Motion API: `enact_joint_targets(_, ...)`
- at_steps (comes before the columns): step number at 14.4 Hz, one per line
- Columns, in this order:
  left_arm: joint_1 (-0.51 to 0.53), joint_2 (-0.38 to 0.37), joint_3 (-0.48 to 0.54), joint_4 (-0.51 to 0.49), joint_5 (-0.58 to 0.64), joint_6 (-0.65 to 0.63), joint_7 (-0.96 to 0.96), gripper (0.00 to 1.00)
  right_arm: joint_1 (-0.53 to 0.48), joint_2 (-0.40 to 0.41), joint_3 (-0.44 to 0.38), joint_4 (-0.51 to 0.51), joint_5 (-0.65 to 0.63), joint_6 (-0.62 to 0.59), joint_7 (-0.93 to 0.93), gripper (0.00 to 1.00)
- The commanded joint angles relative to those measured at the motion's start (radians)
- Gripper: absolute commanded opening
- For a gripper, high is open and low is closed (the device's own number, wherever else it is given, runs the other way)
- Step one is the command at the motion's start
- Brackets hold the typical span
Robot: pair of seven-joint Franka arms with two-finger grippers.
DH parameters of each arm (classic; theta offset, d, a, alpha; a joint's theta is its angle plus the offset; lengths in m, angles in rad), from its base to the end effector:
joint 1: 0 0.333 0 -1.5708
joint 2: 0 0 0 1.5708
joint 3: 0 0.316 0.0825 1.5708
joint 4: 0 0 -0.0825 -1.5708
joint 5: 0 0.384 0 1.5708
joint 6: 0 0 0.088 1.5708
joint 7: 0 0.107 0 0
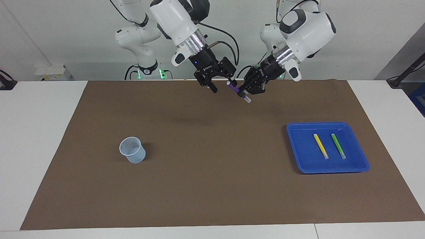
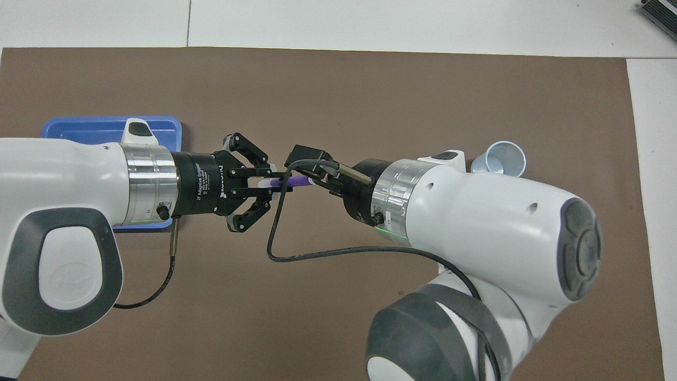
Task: Transfer and insert pens with both arms
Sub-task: 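Grasp the purple pen with the right gripper while the left gripper opens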
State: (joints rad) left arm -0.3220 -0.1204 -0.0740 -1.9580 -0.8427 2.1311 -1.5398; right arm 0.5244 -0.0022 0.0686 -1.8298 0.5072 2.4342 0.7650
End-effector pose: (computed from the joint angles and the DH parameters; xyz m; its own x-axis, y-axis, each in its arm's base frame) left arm 0.4990 -0.2461 0.5717 0.1077 0.6960 -0.7099 0.9897 -0.0072 0.1431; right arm 0.5031 0.3406 0.5940 0.8932 -0.4492 0.0192 -0.3221 -0.6693 -0.6696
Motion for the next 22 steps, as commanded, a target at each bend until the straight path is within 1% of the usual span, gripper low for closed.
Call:
enact_joint_targets(1,-0.023,-0.025,0.014,-0.033,-0.019,0.042,-0.026,0.0,0.019,0.007,-0.001,0.01,0.027,0.009,0.019,0.91)
enact_joint_targets(5,-0.034,-0.024,0.014,-0.033,-0.018,0.056,-0.049,0.0,0.019,0.008,-0.001,0.012,0.028,0.005,0.019,0.84)
enact_joint_targets(6,-0.034,-0.024,0.014,-0.035,-0.018,0.056,-0.051,0.0,0.017,0.008,-0.001,0.012,0.027,0.005,0.013,0.8)
enact_joint_targets(12,-0.034,-0.03,0.016,-0.052,-0.01,0.053,-0.037,0.0,0.006,0.011,-0.001,0.02,0.028,0.008,-0.023,0.8)
enact_joint_targets(13,-0.034,-0.03,0.016,-0.052,-0.009,0.052,-0.037,0.0,0.006,0.01,-0.001,0.018,0.028,0.008,-0.024,0.77)
enact_joint_targets(14,-0.035,-0.03,0.016,-0.052,-0.009,0.053,-0.037,0.0,0.006,0.011,-0.001,0.018,0.028,0.009,-0.024,0.72)
enact_joint_targets(17,-0.034,-0.031,0.016,-0.055,-0.007,0.053,-0.037,0.0,0.006,0.01,-0.001,0.015,0.028,0.012,-0.049,0.64)
enact_joint_targets(19,-0.035,-0.03,0.016,-0.055,-0.007,0.053,-0.036,0.0,0.005,0.01,-0.001,0.015,0.028,0.011,-0.049,0.51)
enact_joint_targets(20,-0.034,-0.031,0.016,-0.055,-0.006,0.053,-0.036,0.0,0.005,0.01,-0.001,0.015,0.028,0.011,-0.05,0.43)
enact_joint_targets(22,-0.035,-0.031,0.016,-0.055,-0.003,0.049,-0.023,0.0,0.005,0.01,-0.001,0.015,0.028,0.011,-0.05,0.24)
